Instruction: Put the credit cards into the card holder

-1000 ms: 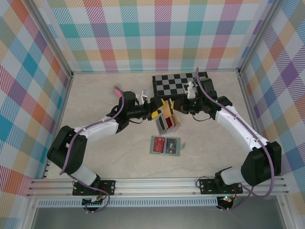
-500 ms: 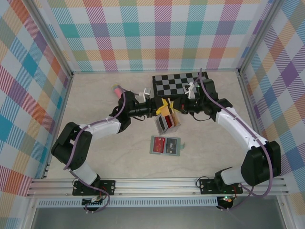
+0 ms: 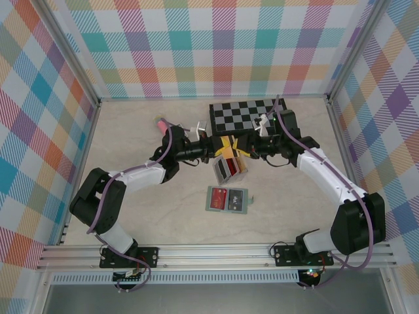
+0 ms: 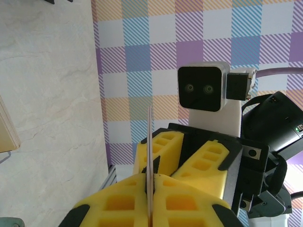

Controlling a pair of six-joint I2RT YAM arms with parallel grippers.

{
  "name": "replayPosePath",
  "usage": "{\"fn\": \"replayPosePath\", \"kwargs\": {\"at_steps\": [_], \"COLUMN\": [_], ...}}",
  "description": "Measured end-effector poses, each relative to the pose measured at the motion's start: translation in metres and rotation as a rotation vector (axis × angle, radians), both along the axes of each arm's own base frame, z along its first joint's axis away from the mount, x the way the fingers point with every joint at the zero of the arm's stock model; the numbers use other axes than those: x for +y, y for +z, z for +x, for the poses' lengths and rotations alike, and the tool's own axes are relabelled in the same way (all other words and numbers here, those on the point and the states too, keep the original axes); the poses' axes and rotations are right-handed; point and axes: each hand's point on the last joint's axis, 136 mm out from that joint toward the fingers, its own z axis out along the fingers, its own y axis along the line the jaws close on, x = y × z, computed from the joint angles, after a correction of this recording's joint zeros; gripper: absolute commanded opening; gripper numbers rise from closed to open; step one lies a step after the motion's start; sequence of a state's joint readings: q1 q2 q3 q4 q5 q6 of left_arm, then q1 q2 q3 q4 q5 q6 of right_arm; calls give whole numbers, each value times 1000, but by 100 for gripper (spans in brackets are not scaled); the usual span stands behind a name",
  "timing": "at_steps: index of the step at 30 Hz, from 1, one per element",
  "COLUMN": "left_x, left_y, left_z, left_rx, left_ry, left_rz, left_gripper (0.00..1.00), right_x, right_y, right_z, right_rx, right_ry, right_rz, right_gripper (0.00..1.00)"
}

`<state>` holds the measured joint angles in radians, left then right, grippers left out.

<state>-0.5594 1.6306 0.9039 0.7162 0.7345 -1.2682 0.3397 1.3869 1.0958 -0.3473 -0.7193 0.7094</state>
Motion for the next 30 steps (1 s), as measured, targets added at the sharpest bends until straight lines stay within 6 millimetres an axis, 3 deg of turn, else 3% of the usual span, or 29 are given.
{"fn": "replayPosePath", "kwargs": {"at_steps": [3, 7, 16, 23, 30], "left_x": [0, -1, 0, 0, 1], "left_y": [1, 4, 12, 15, 11], "left_z": [-1, -1, 0, 0, 1], "left_rx": [3, 17, 45, 47, 59], "left_ry": [-6, -6, 2, 4, 13], "left_rz": [-6, -23, -67, -82, -77], "left_gripper": [3, 6, 21, 21, 19], "right_x": [5, 9, 5, -9, -13], "right_y": [0, -6, 0, 1, 2], "right_z": [-1, 0, 5, 13, 15], "right_rx": [8, 30, -4, -24, -27], "right_ry": [33, 60, 33, -36, -65], "right_rz": [24, 36, 19, -7, -20], "right_gripper": [33, 24, 21, 22, 13]}}
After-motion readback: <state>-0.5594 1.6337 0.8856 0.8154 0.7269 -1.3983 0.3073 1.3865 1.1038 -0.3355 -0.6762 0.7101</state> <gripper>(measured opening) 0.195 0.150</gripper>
